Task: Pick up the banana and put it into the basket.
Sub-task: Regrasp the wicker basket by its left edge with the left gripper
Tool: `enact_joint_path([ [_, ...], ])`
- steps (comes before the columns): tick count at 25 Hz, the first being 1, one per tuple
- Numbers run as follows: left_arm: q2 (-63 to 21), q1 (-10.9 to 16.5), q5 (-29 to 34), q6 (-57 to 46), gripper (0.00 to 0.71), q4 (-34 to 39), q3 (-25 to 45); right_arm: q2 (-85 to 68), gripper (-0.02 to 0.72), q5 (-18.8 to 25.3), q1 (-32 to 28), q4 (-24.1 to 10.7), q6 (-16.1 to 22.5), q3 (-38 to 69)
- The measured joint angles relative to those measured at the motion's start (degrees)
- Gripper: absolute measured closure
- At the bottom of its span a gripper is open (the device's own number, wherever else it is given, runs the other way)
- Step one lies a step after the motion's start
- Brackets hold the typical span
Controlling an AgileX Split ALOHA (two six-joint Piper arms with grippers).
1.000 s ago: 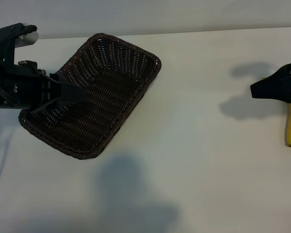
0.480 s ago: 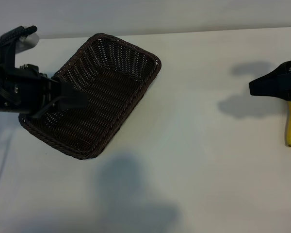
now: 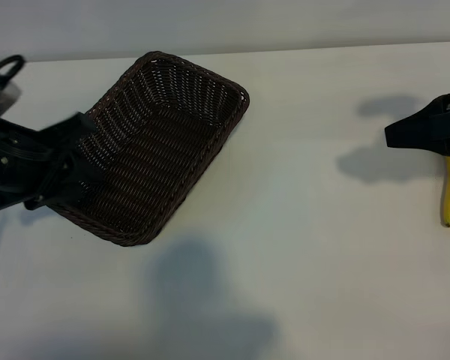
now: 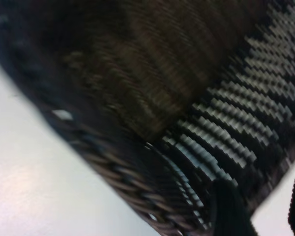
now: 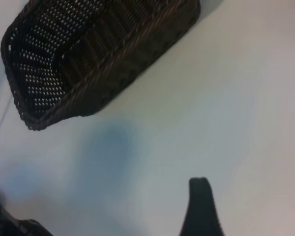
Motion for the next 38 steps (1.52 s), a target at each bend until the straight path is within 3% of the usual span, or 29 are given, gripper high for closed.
enact_joint_path([
  [4, 0.0, 0.0, -0.2, -10.8, 0.352, 3.8, 0.0, 0.0, 0.182, 0.0, 0.0, 0.0, 0.0, 0.0],
  [11, 0.0, 0.0, 3.6, -12.7, 0.283, 6.4, 0.0, 0.0, 0.182, 0.0, 0.0, 0.0, 0.0, 0.0],
  [18, 0.0, 0.0, 11.7, -16.4, 0.236, 9.8, 0.0, 0.0, 0.182, 0.0, 0.0, 0.0, 0.0, 0.0],
  [26, 0.5, 0.0, 9.8, -23.8, 0.234, 15.1, 0.0, 0.0, 0.182, 0.0, 0.0, 0.0, 0.0, 0.0],
  [38, 5.8, 0.0, 3.9, -26.6, 0.234, 12.9, 0.0, 0.0, 0.182, 0.0, 0.0, 0.0, 0.0, 0.0],
])
